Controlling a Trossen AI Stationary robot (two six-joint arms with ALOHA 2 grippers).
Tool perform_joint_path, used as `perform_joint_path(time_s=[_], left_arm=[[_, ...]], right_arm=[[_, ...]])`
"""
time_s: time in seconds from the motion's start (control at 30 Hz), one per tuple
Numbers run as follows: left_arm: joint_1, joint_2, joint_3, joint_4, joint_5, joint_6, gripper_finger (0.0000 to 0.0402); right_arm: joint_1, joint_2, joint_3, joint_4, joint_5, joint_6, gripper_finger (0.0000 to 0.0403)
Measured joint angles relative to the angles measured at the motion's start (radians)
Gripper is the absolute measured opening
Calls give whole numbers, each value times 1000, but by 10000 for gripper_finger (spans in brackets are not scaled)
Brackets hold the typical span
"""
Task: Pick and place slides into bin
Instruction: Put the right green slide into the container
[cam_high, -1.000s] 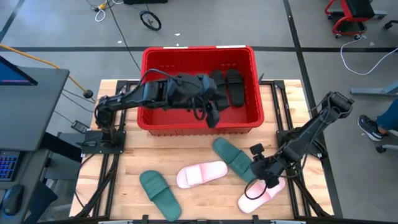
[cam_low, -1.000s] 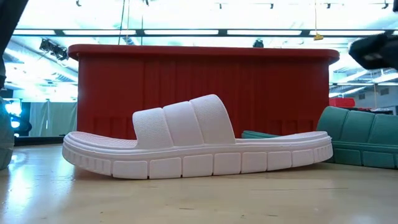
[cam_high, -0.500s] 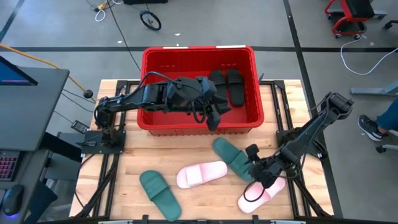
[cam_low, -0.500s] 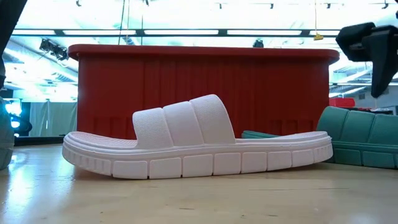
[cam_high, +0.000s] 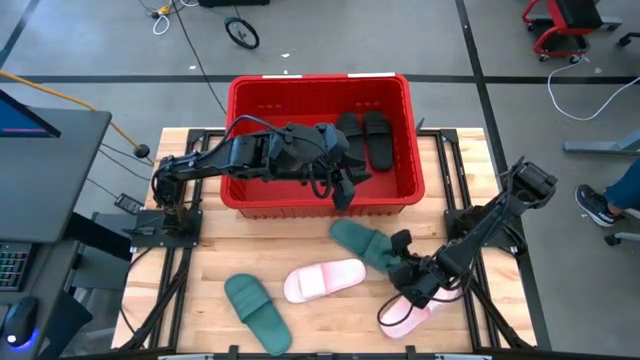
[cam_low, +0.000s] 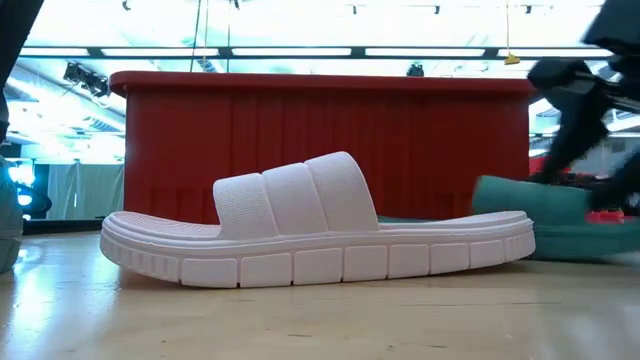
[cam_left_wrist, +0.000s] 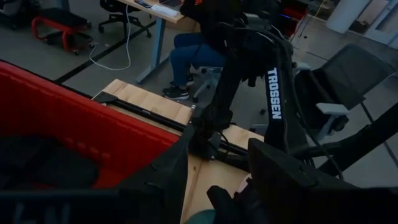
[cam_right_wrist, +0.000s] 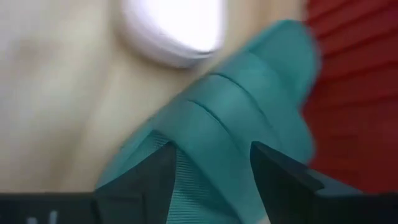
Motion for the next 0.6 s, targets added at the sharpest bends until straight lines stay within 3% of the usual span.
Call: perform_joint_path(time_s=[0.1,0.33,0.47,0.6], left_arm=[[0,0,0,0,0,0,172],[0,0,0,-1,1,1,172],[0,0,0,-8,1,1,172],[0,0,0,-8,2,0,173]], right_arm=[[-13,-2,-1,-3,58,38,208],[-87,22,-2,40,50,54,173],[-128,31,-3,81,-4,49,141],[-142,11,-3,85,-84,42,82]])
